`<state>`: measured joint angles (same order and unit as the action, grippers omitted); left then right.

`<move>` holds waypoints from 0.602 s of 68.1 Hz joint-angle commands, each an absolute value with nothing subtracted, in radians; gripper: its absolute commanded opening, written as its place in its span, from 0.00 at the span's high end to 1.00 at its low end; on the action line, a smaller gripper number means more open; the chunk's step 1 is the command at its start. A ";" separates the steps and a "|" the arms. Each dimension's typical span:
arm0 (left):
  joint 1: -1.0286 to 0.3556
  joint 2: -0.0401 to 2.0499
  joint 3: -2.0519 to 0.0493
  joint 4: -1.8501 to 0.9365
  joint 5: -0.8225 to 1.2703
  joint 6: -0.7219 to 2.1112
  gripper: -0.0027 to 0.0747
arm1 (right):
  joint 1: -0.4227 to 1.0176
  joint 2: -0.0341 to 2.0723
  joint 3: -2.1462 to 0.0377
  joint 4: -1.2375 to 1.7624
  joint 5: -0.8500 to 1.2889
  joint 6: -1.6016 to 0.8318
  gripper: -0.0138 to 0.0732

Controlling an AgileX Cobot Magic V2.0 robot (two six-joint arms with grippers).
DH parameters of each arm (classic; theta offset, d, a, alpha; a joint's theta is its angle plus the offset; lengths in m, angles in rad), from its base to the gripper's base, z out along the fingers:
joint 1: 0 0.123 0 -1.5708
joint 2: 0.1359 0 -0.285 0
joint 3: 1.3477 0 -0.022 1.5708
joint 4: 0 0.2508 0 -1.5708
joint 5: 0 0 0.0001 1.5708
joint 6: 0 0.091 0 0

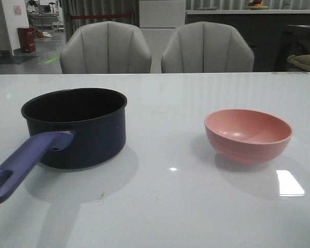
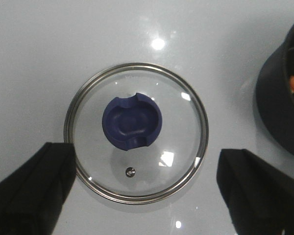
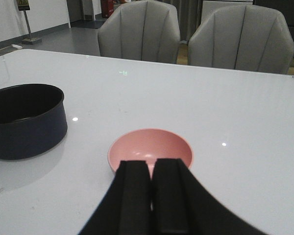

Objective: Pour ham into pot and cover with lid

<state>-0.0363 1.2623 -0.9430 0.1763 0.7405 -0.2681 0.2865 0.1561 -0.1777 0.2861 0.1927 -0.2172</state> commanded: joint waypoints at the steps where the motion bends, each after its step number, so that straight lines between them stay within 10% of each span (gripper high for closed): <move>1: 0.008 1.320 -1.019 0.091 0.732 -0.176 0.20 | 0.287 0.165 -0.204 0.286 0.117 -0.223 0.67; 41: 0.123 1.655 -1.253 -0.074 0.959 -0.011 0.20 | 0.287 0.165 -0.204 0.286 0.117 -0.223 0.67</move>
